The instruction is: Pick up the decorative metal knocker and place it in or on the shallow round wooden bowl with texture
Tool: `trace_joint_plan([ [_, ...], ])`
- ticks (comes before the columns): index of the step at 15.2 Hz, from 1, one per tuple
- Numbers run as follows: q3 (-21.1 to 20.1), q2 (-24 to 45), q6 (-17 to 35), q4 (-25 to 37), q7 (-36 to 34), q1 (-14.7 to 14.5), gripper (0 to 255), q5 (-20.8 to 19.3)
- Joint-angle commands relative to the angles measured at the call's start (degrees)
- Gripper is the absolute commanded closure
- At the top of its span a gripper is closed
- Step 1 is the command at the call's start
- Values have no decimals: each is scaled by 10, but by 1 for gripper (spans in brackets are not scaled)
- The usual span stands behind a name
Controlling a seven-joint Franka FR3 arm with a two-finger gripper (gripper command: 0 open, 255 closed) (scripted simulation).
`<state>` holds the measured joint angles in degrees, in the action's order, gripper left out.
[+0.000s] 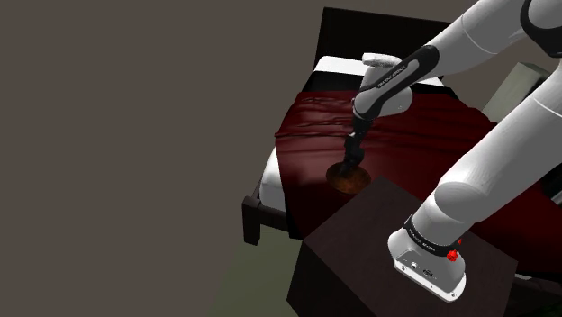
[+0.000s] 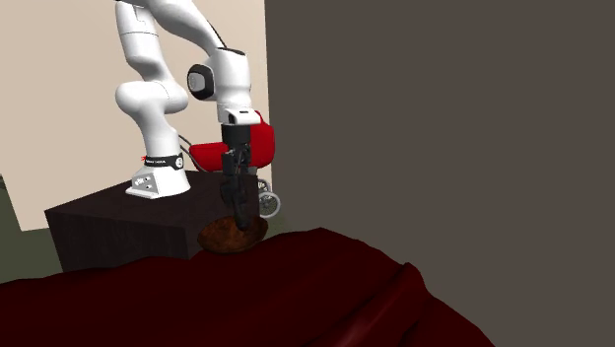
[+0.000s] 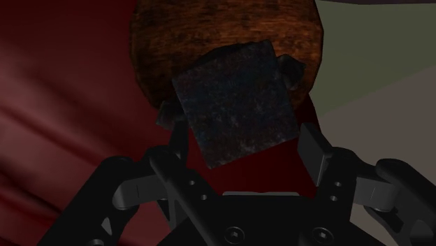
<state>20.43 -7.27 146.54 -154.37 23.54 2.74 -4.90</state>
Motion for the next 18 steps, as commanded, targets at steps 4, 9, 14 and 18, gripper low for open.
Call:
trace_joint_plan([
  [4, 0, 3, 4, -1, 1, -1, 255, 1],
  [9, 0, 3, 4, -1, 1, -1, 0, 2],
  [14, -4, -39, -45, 8, -12, 4, 0, -15],
  [18, -9, -72, -88, 20, -19, 8, 0, -24],
])
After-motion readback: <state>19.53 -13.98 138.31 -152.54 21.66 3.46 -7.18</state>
